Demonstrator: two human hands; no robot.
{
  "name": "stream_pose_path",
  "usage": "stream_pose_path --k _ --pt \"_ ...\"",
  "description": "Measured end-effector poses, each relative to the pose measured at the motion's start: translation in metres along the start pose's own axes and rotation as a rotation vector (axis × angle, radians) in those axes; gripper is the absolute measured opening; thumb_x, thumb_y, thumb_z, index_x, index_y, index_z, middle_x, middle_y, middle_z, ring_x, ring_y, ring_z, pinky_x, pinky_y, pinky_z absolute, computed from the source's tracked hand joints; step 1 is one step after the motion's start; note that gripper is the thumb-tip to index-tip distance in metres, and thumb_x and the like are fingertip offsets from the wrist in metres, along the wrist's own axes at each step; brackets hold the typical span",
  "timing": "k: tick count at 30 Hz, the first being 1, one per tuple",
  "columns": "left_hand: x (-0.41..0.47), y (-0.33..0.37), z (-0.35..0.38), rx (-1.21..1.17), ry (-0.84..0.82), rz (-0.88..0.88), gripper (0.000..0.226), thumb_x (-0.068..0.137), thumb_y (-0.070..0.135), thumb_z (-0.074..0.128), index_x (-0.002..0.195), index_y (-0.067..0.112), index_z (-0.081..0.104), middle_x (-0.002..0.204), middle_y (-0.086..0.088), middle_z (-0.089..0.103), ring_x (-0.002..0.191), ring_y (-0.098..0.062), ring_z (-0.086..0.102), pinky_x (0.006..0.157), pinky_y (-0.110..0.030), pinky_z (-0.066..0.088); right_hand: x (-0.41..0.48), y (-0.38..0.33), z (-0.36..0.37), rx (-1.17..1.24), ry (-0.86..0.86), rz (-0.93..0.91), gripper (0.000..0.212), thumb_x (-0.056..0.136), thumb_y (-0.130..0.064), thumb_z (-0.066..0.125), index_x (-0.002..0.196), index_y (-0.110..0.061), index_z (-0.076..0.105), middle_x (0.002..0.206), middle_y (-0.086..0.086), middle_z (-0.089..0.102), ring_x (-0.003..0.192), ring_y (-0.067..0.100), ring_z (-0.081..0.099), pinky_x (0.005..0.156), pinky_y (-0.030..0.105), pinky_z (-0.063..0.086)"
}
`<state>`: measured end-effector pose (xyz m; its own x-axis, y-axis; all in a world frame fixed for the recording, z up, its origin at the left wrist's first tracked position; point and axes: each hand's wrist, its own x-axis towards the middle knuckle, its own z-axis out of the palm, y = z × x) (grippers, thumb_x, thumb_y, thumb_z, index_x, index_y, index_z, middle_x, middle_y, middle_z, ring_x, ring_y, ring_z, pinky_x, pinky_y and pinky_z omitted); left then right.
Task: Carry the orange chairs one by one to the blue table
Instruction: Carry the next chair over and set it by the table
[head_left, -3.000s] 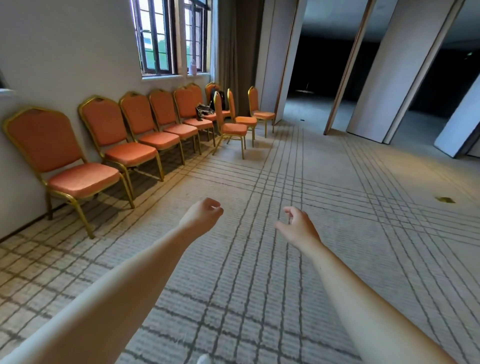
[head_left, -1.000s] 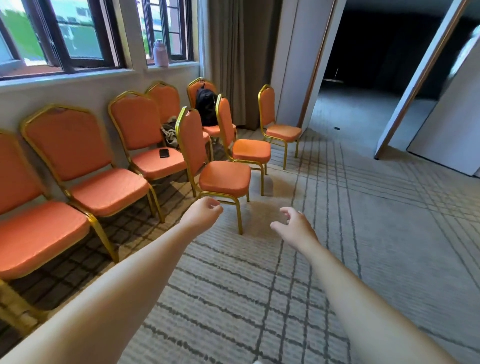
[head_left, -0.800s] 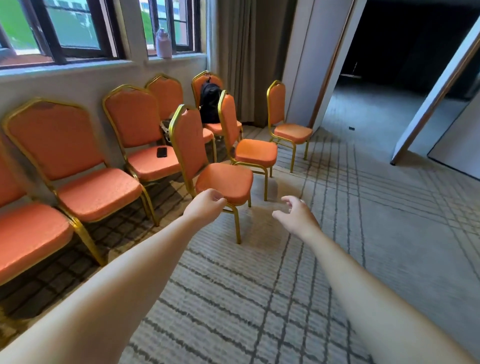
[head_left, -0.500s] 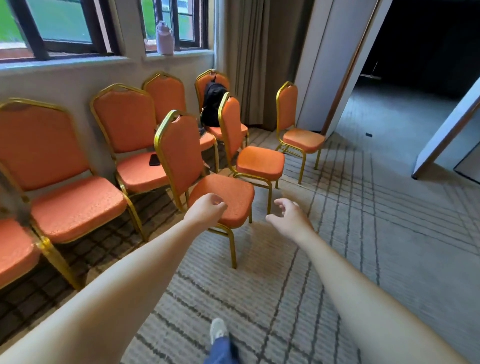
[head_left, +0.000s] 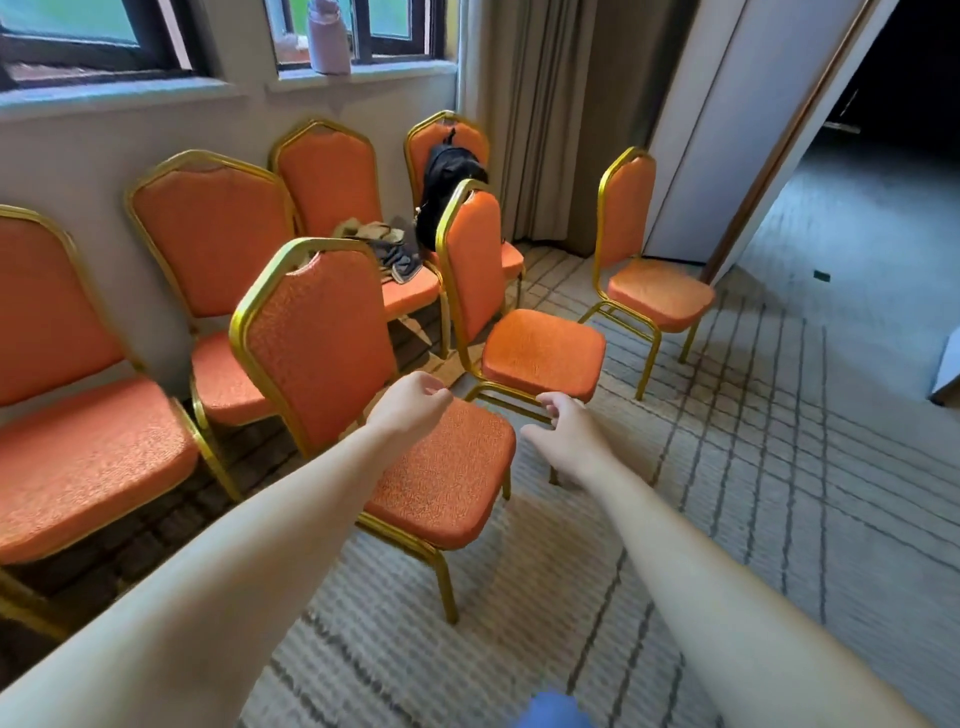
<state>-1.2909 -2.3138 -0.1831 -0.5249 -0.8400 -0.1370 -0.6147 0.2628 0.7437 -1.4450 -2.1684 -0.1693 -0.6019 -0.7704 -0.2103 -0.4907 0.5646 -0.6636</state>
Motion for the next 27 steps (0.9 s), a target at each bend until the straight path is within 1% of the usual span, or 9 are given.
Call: stream_pose_path --k 5,7,9,12,15,18,20,24,27 --pt "0.090 0.012 0.033 -0.011 0.052 -0.097 0.035 0.094 0.032 0.050 0.121 0.016 0.065 0.122 -0.004 0.065 0.100 -0.018 0.065 0.089 -0.039 0.056 0.125 0.010 -0.018 -0.096 -0.120 -0.097 0.055 0.088 -0.039 0.062 0.139 -0.028 0.045 0.142 0.000 0.043 0.121 0.020 0.050 0.095 0.037 0.046" --pt "0.133 0.020 0.050 -0.042 0.122 -0.170 0.035 0.094 0.031 0.049 0.122 0.014 0.064 0.123 -0.004 0.065 0.100 -0.018 0.065 0.089 -0.039 0.056 0.189 0.015 -0.028 -0.142 -0.206 -0.172 0.056 0.089 -0.037 0.062 0.140 -0.026 0.045 0.143 0.002 0.043 0.119 0.019 0.051 0.090 0.034 0.045" --pt "0.156 0.023 0.057 -0.048 0.177 -0.216 0.036 0.095 0.031 0.049 0.124 0.014 0.062 0.125 -0.004 0.063 0.105 -0.018 0.063 0.091 -0.037 0.053 0.223 0.013 -0.035 -0.169 -0.247 -0.241 0.056 0.090 -0.034 0.062 0.141 -0.022 0.045 0.143 0.003 0.043 0.113 0.018 0.053 0.085 0.030 0.042" --pt "0.191 0.034 0.074 -0.088 0.253 -0.331 0.037 0.095 0.033 0.048 0.125 0.016 0.060 0.126 -0.001 0.062 0.109 -0.017 0.059 0.090 -0.033 0.050 0.284 0.013 -0.048 -0.246 -0.333 -0.331 0.056 0.089 -0.034 0.061 0.141 -0.021 0.045 0.144 0.004 0.043 0.113 0.018 0.053 0.089 0.032 0.044" --pt "0.215 0.041 0.083 -0.111 0.316 -0.449 0.036 0.094 0.035 0.047 0.122 0.020 0.061 0.122 0.002 0.062 0.103 -0.015 0.058 0.083 -0.031 0.048 0.337 0.005 -0.052 -0.304 -0.422 -0.413 0.054 0.089 -0.032 0.060 0.140 -0.020 0.047 0.141 0.002 0.046 0.096 0.011 0.049 0.081 0.029 0.041" --pt "0.234 0.039 0.087 -0.136 0.376 -0.555 0.035 0.093 0.036 0.048 0.122 0.022 0.060 0.117 0.005 0.061 0.095 -0.012 0.057 0.078 -0.028 0.044 0.378 -0.008 -0.040 -0.323 -0.494 -0.483 0.055 0.089 -0.033 0.060 0.140 -0.021 0.046 0.144 0.002 0.046 0.093 0.012 0.048 0.085 0.034 0.046" --pt "0.248 0.032 0.086 -0.154 0.416 -0.615 0.034 0.093 0.036 0.048 0.122 0.022 0.059 0.117 0.005 0.061 0.088 -0.012 0.058 0.077 -0.028 0.045 0.399 -0.018 -0.029 -0.345 -0.548 -0.521 0.055 0.090 -0.033 0.060 0.142 -0.021 0.045 0.146 0.003 0.044 0.089 0.012 0.050 0.083 0.034 0.046" --pt "0.279 0.007 0.081 -0.202 0.480 -0.707 0.033 0.093 0.036 0.049 0.122 0.023 0.059 0.116 0.005 0.061 0.093 -0.013 0.059 0.077 -0.029 0.047 0.439 -0.045 -0.001 -0.398 -0.620 -0.604 0.055 0.091 -0.034 0.059 0.143 -0.022 0.044 0.147 0.003 0.042 0.097 0.021 0.064 0.080 0.035 0.051" --pt "0.301 -0.010 0.070 -0.230 0.518 -0.769 0.034 0.092 0.036 0.049 0.123 0.023 0.059 0.122 0.004 0.061 0.100 -0.014 0.056 0.084 -0.030 0.044 0.462 -0.064 0.016 -0.433 -0.682 -0.650 0.056 0.092 -0.033 0.059 0.144 -0.020 0.043 0.148 0.004 0.043 0.109 0.021 0.063 0.083 0.034 0.050"
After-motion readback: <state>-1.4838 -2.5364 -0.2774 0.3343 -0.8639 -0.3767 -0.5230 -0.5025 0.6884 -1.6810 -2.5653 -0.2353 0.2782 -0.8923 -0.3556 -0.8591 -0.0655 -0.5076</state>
